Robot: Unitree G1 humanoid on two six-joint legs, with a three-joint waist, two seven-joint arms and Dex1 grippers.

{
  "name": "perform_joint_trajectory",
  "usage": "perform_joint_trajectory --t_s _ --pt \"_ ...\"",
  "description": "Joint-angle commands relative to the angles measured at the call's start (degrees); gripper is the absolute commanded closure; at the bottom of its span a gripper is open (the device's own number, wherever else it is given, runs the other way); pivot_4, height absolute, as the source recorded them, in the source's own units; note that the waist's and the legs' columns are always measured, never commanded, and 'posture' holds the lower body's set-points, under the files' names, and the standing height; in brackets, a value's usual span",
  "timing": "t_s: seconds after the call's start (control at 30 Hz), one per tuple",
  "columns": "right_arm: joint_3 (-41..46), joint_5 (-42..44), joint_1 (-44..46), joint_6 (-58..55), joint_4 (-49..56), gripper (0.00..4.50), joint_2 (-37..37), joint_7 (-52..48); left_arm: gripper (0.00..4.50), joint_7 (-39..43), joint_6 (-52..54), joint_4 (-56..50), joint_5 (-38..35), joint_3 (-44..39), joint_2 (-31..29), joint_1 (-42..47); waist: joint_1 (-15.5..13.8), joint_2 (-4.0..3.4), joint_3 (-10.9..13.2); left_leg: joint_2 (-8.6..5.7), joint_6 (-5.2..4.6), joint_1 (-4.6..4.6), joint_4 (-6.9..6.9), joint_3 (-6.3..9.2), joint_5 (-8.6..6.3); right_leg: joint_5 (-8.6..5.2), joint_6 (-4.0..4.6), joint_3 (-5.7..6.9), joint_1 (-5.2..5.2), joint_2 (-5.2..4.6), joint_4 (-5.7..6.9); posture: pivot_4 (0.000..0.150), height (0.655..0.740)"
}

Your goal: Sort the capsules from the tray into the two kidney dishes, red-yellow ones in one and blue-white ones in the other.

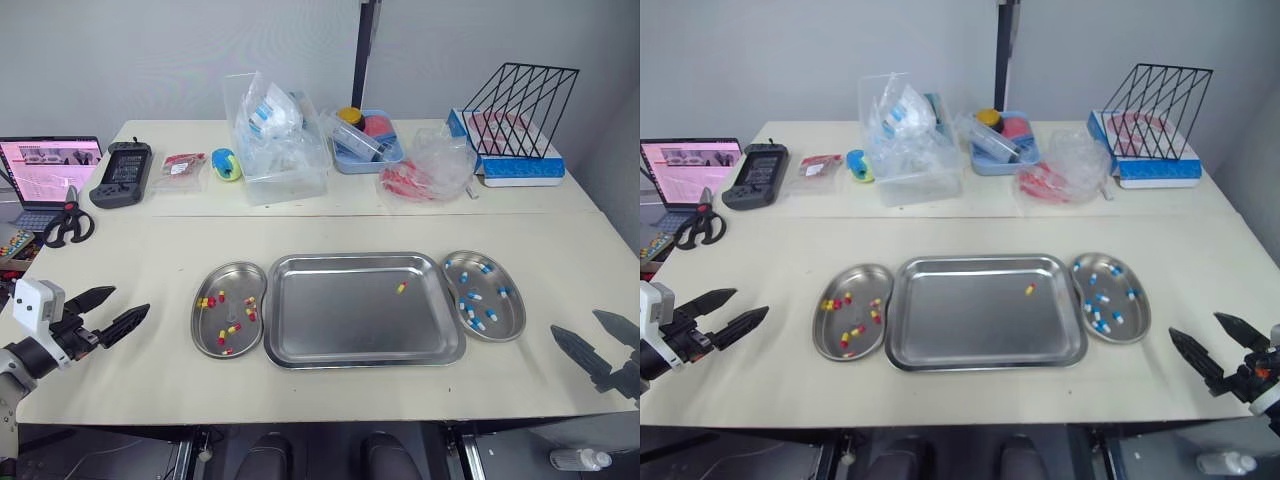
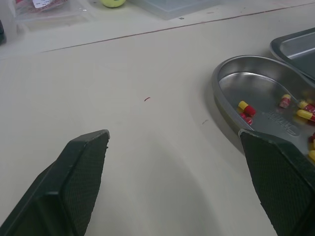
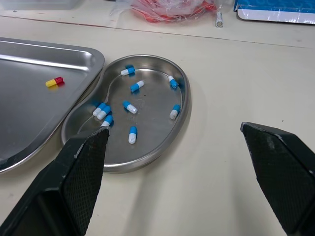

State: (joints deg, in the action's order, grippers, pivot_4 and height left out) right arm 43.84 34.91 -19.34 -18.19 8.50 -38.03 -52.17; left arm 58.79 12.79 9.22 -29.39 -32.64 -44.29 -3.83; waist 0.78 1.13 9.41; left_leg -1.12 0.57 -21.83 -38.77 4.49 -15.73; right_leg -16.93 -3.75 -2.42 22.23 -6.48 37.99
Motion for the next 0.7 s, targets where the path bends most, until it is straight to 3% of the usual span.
perform_joint_trajectory --t_s 0.03,0.47,0.7 --pt "0.83 0.58 0.28 0.65 0.81 0.0 -1.19 0.1 0.04 -0.53 0.21 -2.51 -0.89 -0.34 -0.53 0.3 -0.04 0.0 0.0 0.0 0.0 0.0 0.0 0.0 0.0 0.0 0.0 0.0 0.0 0.0 0.0 0.15 0.7275" --pt "-0.45 0.52 1.86 0.36 0.72 0.0 -2.25 -0.07 0.04 -0.6 2.26 -5.16 -0.93 1.03 -0.76 0.41 -0.02 0.0 0.0 0.0 0.0 0.0 0.0 0.0 0.0 0.0 0.0 0.0 0.0 0.0 0.0 0.15 0.7275" --pt "-5.41 1.12 6.43 -0.82 2.73 0.0 -4.86 -1.39 0.04 -0.61 4.86 -10.52 -1.97 3.8 -0.8 1.96 -0.01 0.0 0.0 0.0 0.0 0.0 -0.01 0.0 0.0 0.0 0.0 0.0 0.0 0.0 0.01 0.15 0.7275"
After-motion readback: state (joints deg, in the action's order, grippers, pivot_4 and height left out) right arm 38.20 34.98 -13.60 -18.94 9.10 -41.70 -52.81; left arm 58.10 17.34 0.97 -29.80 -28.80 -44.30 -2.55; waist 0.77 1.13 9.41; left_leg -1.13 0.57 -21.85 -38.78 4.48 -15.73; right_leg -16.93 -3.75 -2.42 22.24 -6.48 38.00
